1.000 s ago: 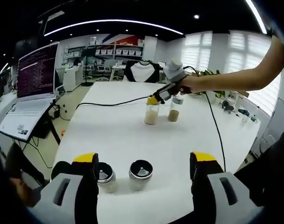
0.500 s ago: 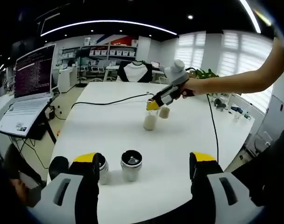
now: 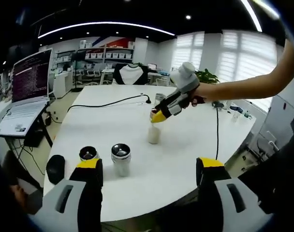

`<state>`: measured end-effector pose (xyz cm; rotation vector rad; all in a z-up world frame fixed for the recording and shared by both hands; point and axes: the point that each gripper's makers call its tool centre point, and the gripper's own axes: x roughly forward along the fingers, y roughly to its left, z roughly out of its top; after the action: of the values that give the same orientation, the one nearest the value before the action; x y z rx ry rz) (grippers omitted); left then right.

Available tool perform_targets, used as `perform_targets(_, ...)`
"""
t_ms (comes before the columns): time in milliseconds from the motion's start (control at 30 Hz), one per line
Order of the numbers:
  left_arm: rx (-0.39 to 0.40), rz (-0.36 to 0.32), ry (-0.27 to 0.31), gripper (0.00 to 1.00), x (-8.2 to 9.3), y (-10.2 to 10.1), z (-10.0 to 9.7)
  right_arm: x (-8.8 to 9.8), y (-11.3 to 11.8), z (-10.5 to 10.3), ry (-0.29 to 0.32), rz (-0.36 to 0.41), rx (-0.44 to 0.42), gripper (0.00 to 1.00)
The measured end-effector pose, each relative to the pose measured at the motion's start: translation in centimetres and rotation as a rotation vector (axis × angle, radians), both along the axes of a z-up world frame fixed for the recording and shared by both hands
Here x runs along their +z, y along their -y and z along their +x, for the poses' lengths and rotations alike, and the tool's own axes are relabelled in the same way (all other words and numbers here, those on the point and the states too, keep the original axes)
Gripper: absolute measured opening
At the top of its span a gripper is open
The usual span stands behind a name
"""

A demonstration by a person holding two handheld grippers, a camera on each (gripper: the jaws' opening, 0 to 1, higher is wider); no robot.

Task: Rotate the seasoning bottle until the label or dispensing opening points toward the visible target arrow and the bottle remains upright within the marked orientation range

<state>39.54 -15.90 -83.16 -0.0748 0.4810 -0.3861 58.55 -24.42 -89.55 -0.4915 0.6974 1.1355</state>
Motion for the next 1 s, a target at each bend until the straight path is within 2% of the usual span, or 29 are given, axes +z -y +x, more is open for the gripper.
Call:
perform_targets(133,-0.009,-0.009,0.004,0.84,0.2,0.3,-0.4,0.0,0.0,-0.9,-0.004,-0.001,0.005,0.39)
perform_targets(267,-0.054,-0.011,0.006,0.84,0.2,0.9,-1.7,0.2,0.0,-4.3,-0.02,-0.005,0.018,0.39)
perform_targets(567,-0.087,0.001,0.01,0.83,0.0,0.5,-2.8,0.7,-1.1,-7.5,-0.042,0.013,0.015,0.39)
perform_targets(667,-0.098,0.006,0.011,0.83,-0.2,0.5,-3.0,0.6,-1.3,-8.3,-0.055,0.013,0.02,0.39)
perform_targets(700,-0.111,0.032,0.005,0.83,-0.8,0.3,-3.1,0.6,-1.4,-8.4,-0.049,0.012,0.02,0.39)
perform_targets(833,-0.108,0.018,-0.002,0.83,-1.2,0.0,-2.9,0.5,-1.5,-8.7,-0.054,-0.001,0.033,0.4)
perform_targets(1000,-0.108,0.021,-0.006,0.83,-1.7,0.0,-2.2,0.0,-1.4,-9.3,-0.041,-0.039,0.113,0.4)
